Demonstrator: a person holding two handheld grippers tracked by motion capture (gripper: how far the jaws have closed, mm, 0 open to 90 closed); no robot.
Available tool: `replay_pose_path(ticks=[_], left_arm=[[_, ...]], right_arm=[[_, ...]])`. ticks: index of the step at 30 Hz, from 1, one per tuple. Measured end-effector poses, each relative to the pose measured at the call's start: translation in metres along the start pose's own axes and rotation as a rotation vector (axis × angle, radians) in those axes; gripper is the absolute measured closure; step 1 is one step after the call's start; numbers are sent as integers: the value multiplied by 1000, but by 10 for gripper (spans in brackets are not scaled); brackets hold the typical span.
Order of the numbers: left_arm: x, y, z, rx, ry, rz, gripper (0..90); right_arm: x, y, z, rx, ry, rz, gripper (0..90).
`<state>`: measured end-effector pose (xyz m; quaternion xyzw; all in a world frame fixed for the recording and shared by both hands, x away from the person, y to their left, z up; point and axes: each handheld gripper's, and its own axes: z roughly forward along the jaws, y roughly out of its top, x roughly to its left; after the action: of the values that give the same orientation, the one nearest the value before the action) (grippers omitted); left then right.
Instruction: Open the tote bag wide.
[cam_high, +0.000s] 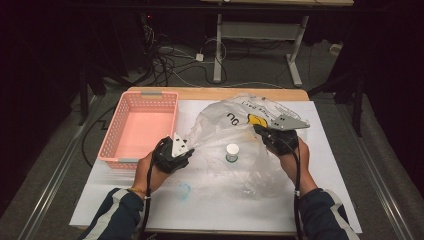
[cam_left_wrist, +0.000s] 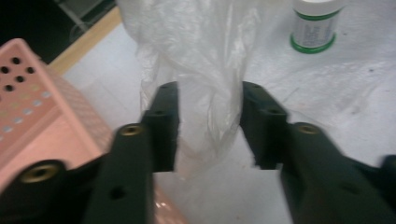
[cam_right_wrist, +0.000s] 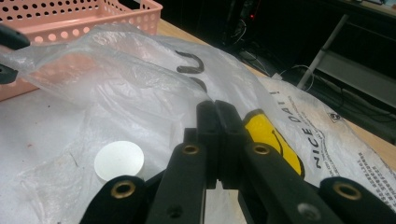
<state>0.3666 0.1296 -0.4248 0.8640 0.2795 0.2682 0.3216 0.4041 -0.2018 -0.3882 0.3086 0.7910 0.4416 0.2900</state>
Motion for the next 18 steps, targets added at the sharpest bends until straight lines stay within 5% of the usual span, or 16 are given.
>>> replay_pose_path(ticks=[3, 6, 12, 18], left_arm=[[-1, 0, 2, 3, -34, 1, 816], [0, 1, -1, -18, -46, 14, 852], [2, 0, -7, -59, -66, -9, 858], [0, -2, -8, -70, -62, 0, 856]], right_arm=[[-2, -3, -1, 8, -5, 4, 890], [-4, -5, -4, 12, -5, 7, 872], [2, 0, -18, -6, -11, 0, 535], [18, 1, -57, -63, -30, -25, 367]])
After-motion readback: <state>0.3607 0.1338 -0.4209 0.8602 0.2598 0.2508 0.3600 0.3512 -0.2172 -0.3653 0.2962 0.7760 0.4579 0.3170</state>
